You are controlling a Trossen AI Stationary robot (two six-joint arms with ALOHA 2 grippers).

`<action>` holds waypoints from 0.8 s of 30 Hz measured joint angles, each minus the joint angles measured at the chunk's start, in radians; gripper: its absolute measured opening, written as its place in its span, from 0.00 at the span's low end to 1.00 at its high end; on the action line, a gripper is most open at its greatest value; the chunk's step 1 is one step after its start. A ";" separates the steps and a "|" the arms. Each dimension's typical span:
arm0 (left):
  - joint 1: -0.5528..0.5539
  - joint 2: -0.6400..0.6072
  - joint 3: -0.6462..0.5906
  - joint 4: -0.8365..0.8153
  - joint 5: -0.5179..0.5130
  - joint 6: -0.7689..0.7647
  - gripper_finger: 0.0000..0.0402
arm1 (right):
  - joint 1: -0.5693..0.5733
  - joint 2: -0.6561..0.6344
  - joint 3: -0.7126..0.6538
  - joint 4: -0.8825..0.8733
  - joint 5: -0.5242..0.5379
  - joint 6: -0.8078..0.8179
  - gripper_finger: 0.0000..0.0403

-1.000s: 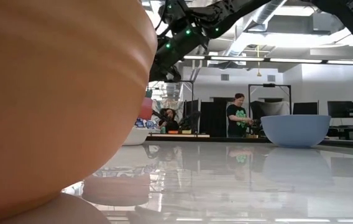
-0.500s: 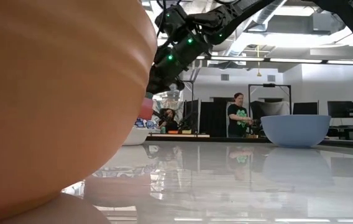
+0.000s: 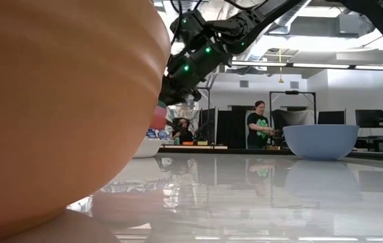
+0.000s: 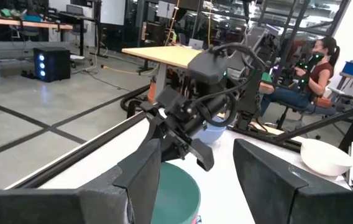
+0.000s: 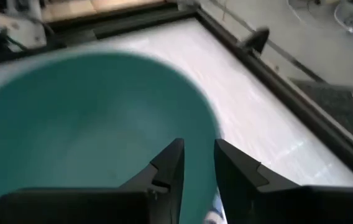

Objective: Nest bowls inside each other
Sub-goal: Stack the green bowl on top of the pink bowl, then stack the blue bowl on top of the green bowl

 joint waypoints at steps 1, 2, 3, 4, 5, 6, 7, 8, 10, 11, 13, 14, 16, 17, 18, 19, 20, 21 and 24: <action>0.000 0.000 0.000 0.000 0.000 0.000 0.48 | 0.003 0.000 0.000 0.013 0.000 -0.003 0.27; 0.000 0.000 0.000 0.000 0.000 0.000 0.48 | 0.006 -0.001 0.001 0.023 0.000 -0.012 0.27; 0.000 0.000 0.000 0.000 0.000 0.000 0.48 | 0.009 -0.006 0.001 0.027 0.000 -0.021 0.27; 0.000 0.000 0.000 0.000 0.000 0.000 0.48 | 0.014 -0.013 0.000 0.025 0.000 -0.029 0.27; 0.000 0.000 0.000 0.000 0.000 0.000 0.48 | 0.019 -0.021 0.000 0.028 0.000 -0.040 0.27; 0.000 0.000 0.000 0.000 0.000 0.000 0.48 | 0.024 -0.035 0.000 0.025 0.001 -0.046 0.27; 0.000 0.000 0.000 0.000 0.000 0.000 0.48 | 0.029 -0.056 0.001 -0.009 0.005 -0.047 0.27; 0.000 0.000 0.000 0.000 0.000 -0.002 0.48 | 0.035 -0.079 0.001 -0.054 0.021 -0.047 0.27; 0.000 0.000 0.000 -0.006 0.000 -0.017 0.48 | 0.050 -0.132 0.003 -0.179 0.061 -0.045 0.27; 0.000 0.000 0.000 -0.011 0.000 -0.024 0.48 | 0.058 -0.164 0.003 -0.281 0.086 -0.037 0.27; 0.000 0.000 0.000 -0.019 0.003 -0.040 0.48 | 0.076 -0.223 0.003 -0.479 0.144 0.012 0.27; 0.000 0.000 0.000 -0.029 0.005 -0.047 0.48 | 0.082 -0.253 0.003 -0.605 0.178 0.056 0.27; 0.000 0.000 0.000 -0.048 0.006 -0.064 0.48 | 0.089 -0.296 0.003 -0.856 0.235 0.190 0.27; 0.000 0.000 0.000 -0.058 0.007 -0.074 0.48 | 0.088 -0.312 0.003 -0.970 0.253 0.263 0.27; 0.000 0.000 0.000 -0.065 0.006 -0.081 0.48 | 0.087 -0.323 0.000 -1.076 0.263 0.324 0.28; 0.000 0.000 0.000 -0.066 0.006 -0.084 0.48 | 0.088 -0.333 -0.010 -1.162 0.266 0.375 0.29; 0.000 0.000 0.000 -0.066 0.007 -0.083 0.48 | 0.089 -0.343 -0.025 -1.220 0.270 0.412 0.30; 0.000 0.001 0.000 -0.066 0.008 -0.082 0.48 | 0.090 -0.360 -0.051 -1.244 0.273 0.430 0.33; 0.000 0.001 0.000 -0.065 0.020 -0.080 0.48 | 0.098 -0.425 -0.173 -1.238 0.261 0.458 0.41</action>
